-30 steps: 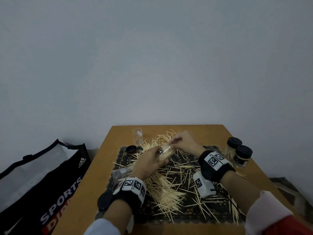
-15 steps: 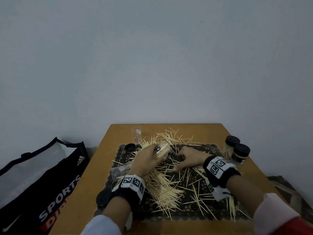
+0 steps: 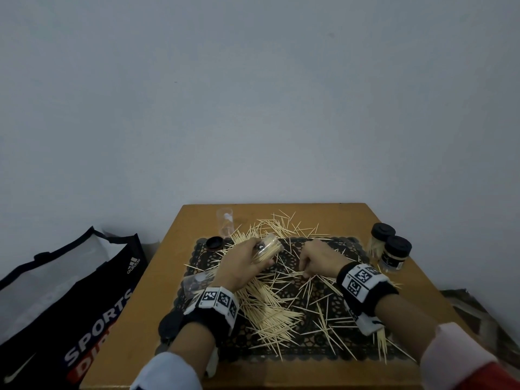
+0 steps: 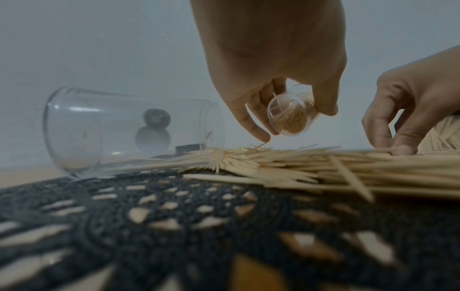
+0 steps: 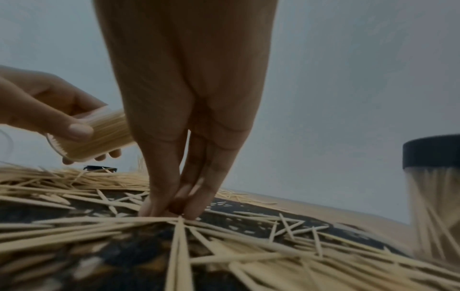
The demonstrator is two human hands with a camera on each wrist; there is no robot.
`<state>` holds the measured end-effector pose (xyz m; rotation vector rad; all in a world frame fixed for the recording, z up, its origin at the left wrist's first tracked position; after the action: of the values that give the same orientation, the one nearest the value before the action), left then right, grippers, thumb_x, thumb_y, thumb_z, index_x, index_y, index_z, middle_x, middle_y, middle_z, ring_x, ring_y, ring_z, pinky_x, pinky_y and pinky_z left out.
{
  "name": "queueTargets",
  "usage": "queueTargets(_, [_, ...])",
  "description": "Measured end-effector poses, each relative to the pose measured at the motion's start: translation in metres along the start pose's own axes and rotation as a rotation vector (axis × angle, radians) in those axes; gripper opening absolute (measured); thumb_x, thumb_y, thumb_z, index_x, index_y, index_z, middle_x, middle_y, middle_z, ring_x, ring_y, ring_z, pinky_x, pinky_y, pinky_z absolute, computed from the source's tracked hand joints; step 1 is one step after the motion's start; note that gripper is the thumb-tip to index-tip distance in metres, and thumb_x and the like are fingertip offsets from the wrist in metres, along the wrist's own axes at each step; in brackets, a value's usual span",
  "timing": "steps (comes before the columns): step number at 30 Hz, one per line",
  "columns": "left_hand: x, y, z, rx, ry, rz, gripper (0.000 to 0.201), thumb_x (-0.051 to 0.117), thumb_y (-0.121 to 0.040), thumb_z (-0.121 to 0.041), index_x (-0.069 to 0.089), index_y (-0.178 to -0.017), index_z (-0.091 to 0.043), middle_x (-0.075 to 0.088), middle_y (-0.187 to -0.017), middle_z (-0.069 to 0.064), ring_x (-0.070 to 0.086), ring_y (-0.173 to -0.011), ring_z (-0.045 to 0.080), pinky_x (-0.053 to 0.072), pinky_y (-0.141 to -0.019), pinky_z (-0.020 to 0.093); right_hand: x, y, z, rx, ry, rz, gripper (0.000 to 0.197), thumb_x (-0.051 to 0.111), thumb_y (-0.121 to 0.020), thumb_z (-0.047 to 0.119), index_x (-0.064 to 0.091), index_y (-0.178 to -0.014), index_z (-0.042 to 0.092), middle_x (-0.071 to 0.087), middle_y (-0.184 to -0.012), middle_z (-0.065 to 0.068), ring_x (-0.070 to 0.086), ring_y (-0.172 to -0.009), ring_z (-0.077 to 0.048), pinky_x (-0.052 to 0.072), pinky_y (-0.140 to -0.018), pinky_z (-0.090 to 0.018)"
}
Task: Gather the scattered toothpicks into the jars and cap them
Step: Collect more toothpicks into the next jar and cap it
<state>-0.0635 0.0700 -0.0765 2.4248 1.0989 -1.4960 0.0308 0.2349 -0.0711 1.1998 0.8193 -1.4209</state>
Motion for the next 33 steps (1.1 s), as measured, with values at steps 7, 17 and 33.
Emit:
queueTargets(7, [0.002,0.000,0.002,0.001,0.008,0.008,0.061,0.067,-0.085,-0.052,0.052,-0.130,-0.015,0.064,-0.116,0.001,0.059,-0.096,0.016,0.050,-0.086,0.035,-0.003,0.002,0.004,-0.053,0.242,0.052,0.011,0.063,-0.083,0.012,0.070,-0.077,0.019,0.062,-0.072,0.012,0.060,-0.075,-0.011,0.039,-0.055,-0.019])
queueTargets(17, [0.002,0.000,0.003,0.002,-0.002,0.012,0.062,0.068,-0.084,-0.053,0.051,-0.131,-0.017,0.064,-0.116,0.000,0.057,-0.095,0.015,0.049,-0.083,0.032,0.009,0.002,0.003,-0.053,0.321,0.155,0.020,0.057,-0.089,0.027,0.064,-0.097,0.010,0.060,-0.088,0.001,0.056,-0.081,-0.016,0.042,-0.065,-0.023])
queueTargets(33, [0.004,-0.001,-0.002,0.033,0.030,0.047,0.062,0.070,-0.084,-0.047,0.051,-0.133,-0.015,0.063,-0.120,0.001,0.058,-0.099,0.015,0.043,-0.081,0.026,-0.050,-0.007,0.022,-0.149,-0.171,0.053,0.010,0.055,-0.095,0.017,0.056,-0.086,0.020,0.055,-0.081,0.009,0.049,-0.069,-0.003,0.041,-0.060,-0.014])
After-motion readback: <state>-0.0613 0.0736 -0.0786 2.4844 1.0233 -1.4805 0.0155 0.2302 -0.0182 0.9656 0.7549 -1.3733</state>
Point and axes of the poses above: each hand's wrist, its own y-axis away from the middle knuckle, its own x-axis out of the palm, z = x × y, the point moved 5 cm from there along -y, towards the middle knuckle
